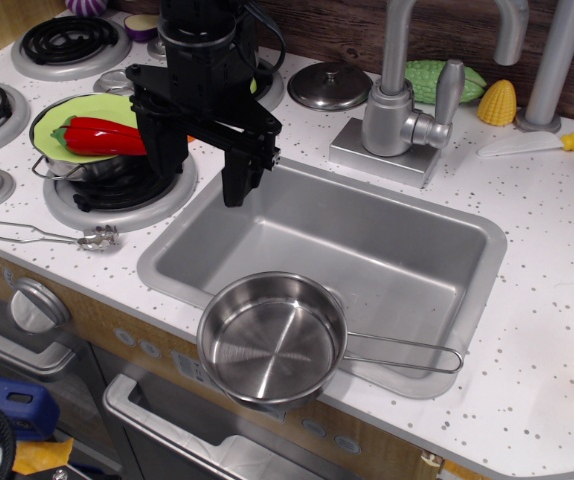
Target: Put pan in sink
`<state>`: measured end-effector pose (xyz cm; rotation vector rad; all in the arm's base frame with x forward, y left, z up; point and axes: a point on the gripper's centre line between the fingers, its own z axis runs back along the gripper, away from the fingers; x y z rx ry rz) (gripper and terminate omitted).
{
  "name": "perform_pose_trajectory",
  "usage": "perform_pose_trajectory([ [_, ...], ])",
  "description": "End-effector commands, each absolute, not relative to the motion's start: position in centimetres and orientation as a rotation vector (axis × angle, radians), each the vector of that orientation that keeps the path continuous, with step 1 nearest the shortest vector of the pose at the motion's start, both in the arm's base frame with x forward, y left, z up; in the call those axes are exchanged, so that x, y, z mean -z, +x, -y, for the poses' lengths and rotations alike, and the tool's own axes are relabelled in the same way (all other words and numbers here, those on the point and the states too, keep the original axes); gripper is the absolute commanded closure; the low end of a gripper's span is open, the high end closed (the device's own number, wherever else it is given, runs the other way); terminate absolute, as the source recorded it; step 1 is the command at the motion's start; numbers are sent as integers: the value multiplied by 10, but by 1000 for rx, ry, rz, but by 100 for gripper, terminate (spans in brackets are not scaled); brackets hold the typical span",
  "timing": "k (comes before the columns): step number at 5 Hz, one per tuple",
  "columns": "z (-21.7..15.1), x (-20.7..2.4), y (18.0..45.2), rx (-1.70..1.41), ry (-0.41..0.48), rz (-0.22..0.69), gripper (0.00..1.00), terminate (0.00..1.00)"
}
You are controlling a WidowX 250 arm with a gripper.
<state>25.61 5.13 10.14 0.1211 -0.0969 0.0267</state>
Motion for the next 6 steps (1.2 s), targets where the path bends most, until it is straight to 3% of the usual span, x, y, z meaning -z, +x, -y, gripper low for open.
perform_pose_trajectory([
  [1, -51, -101, 256, -27, 121, 97, 0, 0],
  [4, -17, -114, 276, -405, 74, 189, 0, 0],
  [6, 15, -88, 283, -646, 42, 233, 0, 0],
])
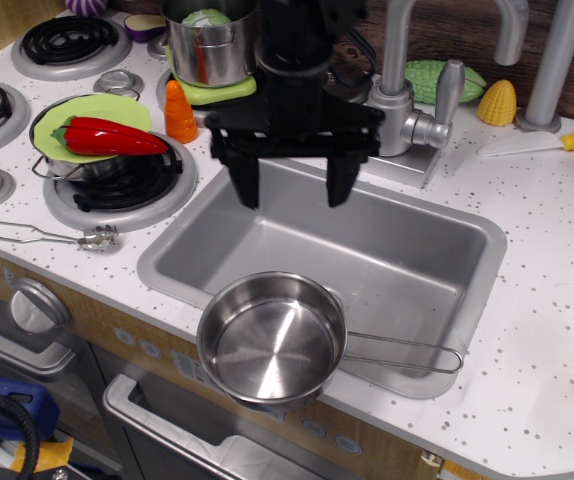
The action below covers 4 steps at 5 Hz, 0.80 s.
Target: Put pan in sink
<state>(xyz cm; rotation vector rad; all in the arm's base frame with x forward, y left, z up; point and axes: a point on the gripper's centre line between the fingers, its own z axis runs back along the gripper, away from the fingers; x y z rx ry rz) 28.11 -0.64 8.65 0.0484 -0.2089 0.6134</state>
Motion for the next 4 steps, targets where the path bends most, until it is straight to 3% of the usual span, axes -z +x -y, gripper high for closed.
perform_pose_trajectory([
  [1, 30, -83, 280, -725, 52, 202, 0, 0],
  [4, 54, -49, 279, -783, -20, 196, 0, 0],
])
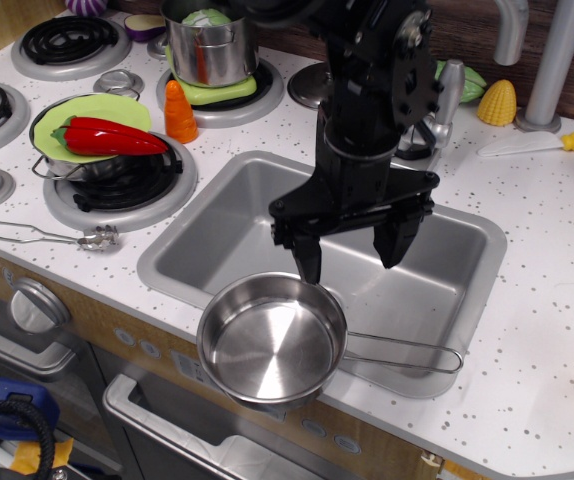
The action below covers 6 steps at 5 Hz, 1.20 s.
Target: Put pan in sink
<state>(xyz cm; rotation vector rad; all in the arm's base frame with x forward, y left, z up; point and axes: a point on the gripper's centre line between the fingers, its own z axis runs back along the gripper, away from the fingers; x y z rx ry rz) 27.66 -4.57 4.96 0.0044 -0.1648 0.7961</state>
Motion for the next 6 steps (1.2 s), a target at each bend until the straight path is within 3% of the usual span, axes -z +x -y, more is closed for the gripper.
perform_pose_trajectory([
  [1, 57, -41, 277, -792, -12, 207, 0, 0],
  [4, 48, -25, 274, -798, 10, 181, 0, 0],
  [5, 50, -25, 274, -799, 41, 161, 100, 0],
  [6, 51, -24, 272, -778, 65, 169, 100, 0],
])
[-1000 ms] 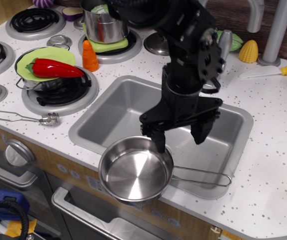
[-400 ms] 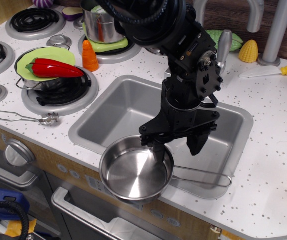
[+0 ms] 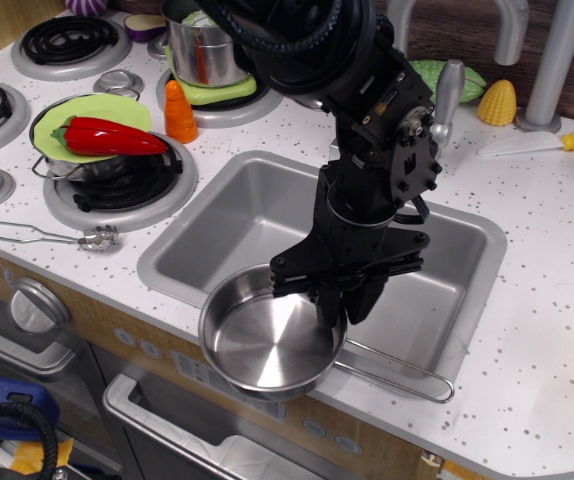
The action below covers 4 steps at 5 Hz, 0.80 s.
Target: Put pan in sink
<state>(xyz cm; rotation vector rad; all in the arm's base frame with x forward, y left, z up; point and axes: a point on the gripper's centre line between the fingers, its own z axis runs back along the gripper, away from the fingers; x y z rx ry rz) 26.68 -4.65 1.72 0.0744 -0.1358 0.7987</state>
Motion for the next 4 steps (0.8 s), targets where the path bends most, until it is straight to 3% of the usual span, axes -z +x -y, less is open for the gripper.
perform_pose_trajectory([
  [1, 50, -28, 276, -737, 116, 204, 100, 0],
  [2, 38, -41, 292, -674, 142, 238, 100, 0],
  [4, 24, -31, 318, -572, 127, 289, 100, 0],
])
